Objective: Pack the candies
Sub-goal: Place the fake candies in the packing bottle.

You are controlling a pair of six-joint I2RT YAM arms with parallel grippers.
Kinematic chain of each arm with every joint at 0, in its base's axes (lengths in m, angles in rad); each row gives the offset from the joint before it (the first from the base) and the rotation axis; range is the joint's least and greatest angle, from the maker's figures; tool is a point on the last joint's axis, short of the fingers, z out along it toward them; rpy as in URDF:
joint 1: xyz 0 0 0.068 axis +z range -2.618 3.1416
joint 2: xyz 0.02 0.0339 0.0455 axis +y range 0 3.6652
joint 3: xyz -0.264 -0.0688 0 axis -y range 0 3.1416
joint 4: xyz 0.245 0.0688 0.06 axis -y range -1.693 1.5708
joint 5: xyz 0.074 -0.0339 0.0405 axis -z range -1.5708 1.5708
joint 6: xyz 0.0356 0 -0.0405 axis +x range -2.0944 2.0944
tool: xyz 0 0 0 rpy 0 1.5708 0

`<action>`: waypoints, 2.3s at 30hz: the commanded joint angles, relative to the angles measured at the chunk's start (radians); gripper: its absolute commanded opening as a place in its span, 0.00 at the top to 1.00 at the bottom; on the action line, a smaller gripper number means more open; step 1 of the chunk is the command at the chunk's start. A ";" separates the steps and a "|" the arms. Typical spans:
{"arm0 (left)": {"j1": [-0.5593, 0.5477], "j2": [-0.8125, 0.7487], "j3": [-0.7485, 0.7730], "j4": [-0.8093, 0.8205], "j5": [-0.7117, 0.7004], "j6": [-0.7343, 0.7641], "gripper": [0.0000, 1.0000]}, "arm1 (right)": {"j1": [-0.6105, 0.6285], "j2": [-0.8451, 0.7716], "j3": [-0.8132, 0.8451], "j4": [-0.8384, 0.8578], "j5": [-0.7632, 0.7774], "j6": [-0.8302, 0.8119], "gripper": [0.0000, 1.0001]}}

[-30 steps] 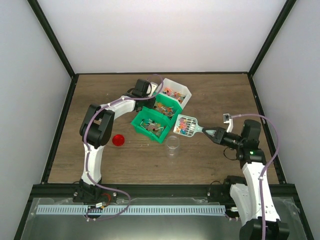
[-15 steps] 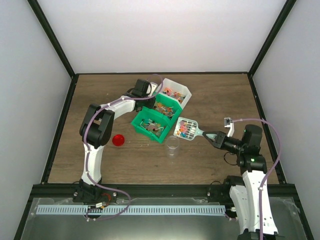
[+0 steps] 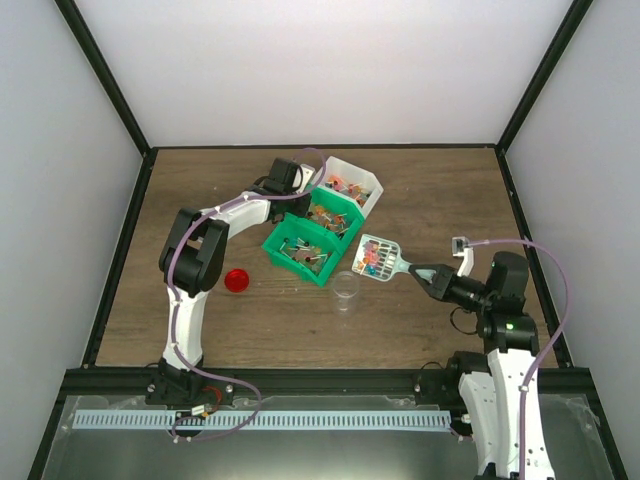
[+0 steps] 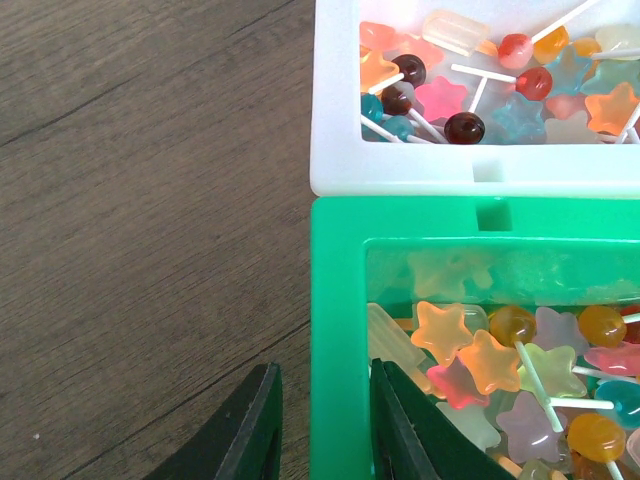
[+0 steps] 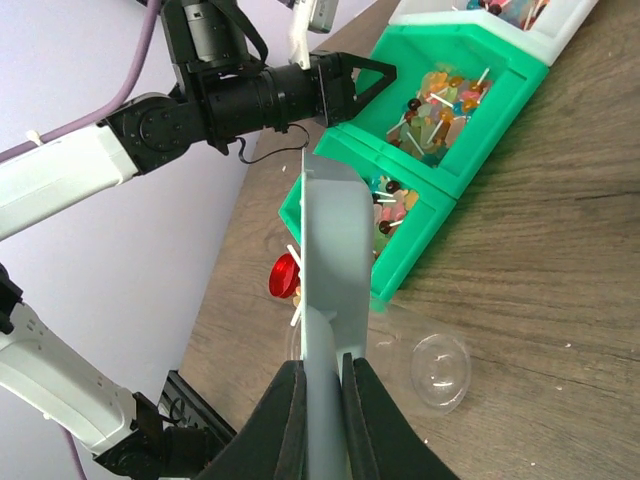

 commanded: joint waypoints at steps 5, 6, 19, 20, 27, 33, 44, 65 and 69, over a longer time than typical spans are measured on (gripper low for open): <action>0.007 0.049 -0.021 -0.053 0.003 -0.004 0.74 | -0.009 -0.018 0.069 -0.051 0.006 -0.040 0.99; 0.006 0.049 -0.021 -0.054 0.003 -0.004 0.74 | -0.009 -0.019 0.073 -0.056 0.007 -0.042 0.99; 0.011 0.055 -0.020 -0.048 0.007 -0.004 0.74 | 0.012 -0.003 0.116 -0.092 0.044 -0.069 0.99; 0.011 0.055 -0.020 -0.049 0.008 -0.003 0.74 | 0.015 0.003 0.116 -0.090 0.045 -0.069 0.99; 0.014 0.057 -0.018 -0.048 0.004 -0.002 0.74 | 0.061 0.041 0.131 -0.083 0.095 -0.062 0.99; 0.016 0.061 -0.014 -0.046 0.005 -0.003 0.74 | 0.104 0.052 0.129 -0.053 0.121 -0.035 0.99; 0.020 0.064 -0.016 -0.046 0.004 0.000 0.74 | 0.261 0.063 0.139 -0.052 0.266 0.006 0.99; 0.026 0.074 -0.017 -0.040 0.012 0.000 0.74 | 0.307 0.044 0.198 -0.148 0.364 -0.037 0.99; 0.026 0.077 -0.015 -0.038 0.015 -0.002 0.74 | 0.307 0.044 0.211 -0.165 0.369 -0.054 0.99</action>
